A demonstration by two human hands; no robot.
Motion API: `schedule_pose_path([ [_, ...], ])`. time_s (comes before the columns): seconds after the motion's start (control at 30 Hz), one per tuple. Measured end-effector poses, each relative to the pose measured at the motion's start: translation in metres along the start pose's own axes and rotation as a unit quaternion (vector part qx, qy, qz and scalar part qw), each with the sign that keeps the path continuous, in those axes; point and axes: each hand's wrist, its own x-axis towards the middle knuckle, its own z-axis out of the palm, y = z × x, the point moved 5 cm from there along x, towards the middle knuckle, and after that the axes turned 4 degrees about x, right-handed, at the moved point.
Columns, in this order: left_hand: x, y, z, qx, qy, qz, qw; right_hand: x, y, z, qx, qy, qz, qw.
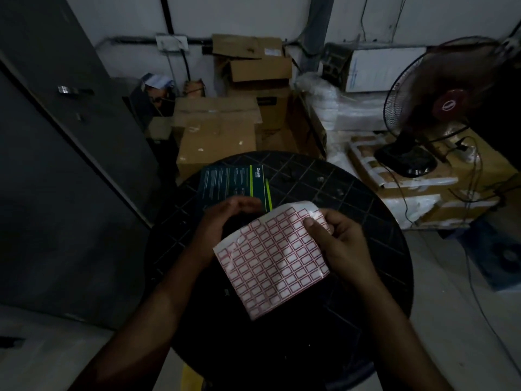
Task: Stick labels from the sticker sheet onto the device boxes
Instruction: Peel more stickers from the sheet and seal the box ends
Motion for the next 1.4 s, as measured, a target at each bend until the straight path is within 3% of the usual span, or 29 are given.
schedule_pose_path([
  [0.17,-0.01,0.002,0.003,-0.019,-0.043,-0.016,0.999,0.004,0.015,-0.005,-0.045,0.032,-0.032,0.998],
  [0.37,-0.015,0.001,0.001,-0.006,-0.028,-0.009,1.0,0.003,0.02,-0.014,-0.107,0.073,-0.047,0.99],
  [0.43,-0.015,0.0,0.002,0.007,-0.021,-0.007,1.0,-0.004,0.012,-0.015,-0.246,0.127,-0.096,0.956],
  [0.5,-0.015,-0.001,0.003,0.021,-0.017,-0.003,1.0,-0.012,-0.004,-0.01,-0.403,0.187,-0.18,0.877],
  [0.57,-0.015,-0.001,0.003,0.037,-0.018,0.004,0.999,-0.016,-0.017,0.006,-0.455,0.169,-0.27,0.831],
  [0.67,-0.015,-0.001,0.006,0.057,-0.027,0.018,0.998,-0.014,-0.013,0.033,-0.402,0.034,-0.287,0.869],
  [0.73,-0.016,0.0,0.006,0.065,-0.028,0.022,0.997,-0.011,-0.006,0.043,-0.396,0.002,-0.263,0.88],
  [0.93,-0.014,0.002,0.01,0.058,-0.041,0.014,0.997,-0.009,0.0,0.045,-0.342,0.02,-0.237,0.909],
  [1.03,-0.014,0.004,0.01,0.048,-0.037,0.02,0.998,-0.009,0.0,0.044,-0.346,0.059,-0.218,0.911],
  [1.4,-0.016,0.0,0.004,0.01,-0.046,0.02,0.999,-0.006,0.007,0.053,-0.317,0.08,-0.193,0.925],
])
